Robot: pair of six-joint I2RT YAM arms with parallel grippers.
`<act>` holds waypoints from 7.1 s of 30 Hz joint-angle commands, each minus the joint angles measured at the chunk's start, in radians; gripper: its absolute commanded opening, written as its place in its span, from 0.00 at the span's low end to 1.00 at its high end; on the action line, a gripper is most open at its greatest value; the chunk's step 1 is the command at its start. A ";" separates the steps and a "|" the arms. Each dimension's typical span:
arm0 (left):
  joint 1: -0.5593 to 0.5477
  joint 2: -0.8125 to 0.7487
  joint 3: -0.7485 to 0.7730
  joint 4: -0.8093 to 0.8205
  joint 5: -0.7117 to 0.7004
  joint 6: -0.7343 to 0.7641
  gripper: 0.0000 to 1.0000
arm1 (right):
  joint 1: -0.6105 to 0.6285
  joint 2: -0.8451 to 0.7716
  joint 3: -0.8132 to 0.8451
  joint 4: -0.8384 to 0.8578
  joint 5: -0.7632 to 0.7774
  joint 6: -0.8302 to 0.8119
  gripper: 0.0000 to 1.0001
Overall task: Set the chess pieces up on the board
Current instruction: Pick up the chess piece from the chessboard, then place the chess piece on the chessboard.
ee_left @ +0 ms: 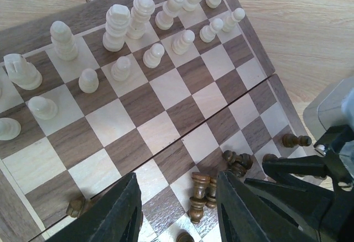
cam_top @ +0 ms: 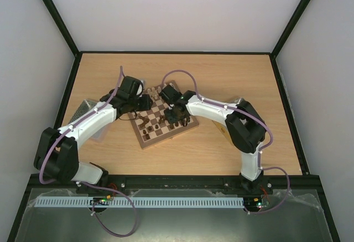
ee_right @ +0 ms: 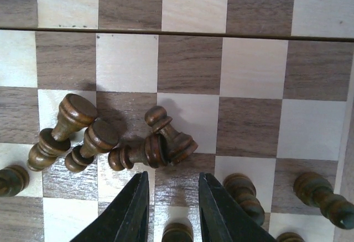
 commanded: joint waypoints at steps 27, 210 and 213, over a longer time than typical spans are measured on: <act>0.036 -0.019 -0.018 0.023 0.035 0.012 0.41 | 0.006 0.156 0.157 0.004 0.130 0.042 0.28; -0.043 0.147 0.217 -0.255 0.405 0.101 0.04 | -0.208 -0.700 -0.471 0.522 0.147 0.807 0.49; -0.044 0.212 0.256 -0.263 0.452 0.101 0.04 | -0.208 -0.736 -0.490 0.498 0.195 0.788 0.49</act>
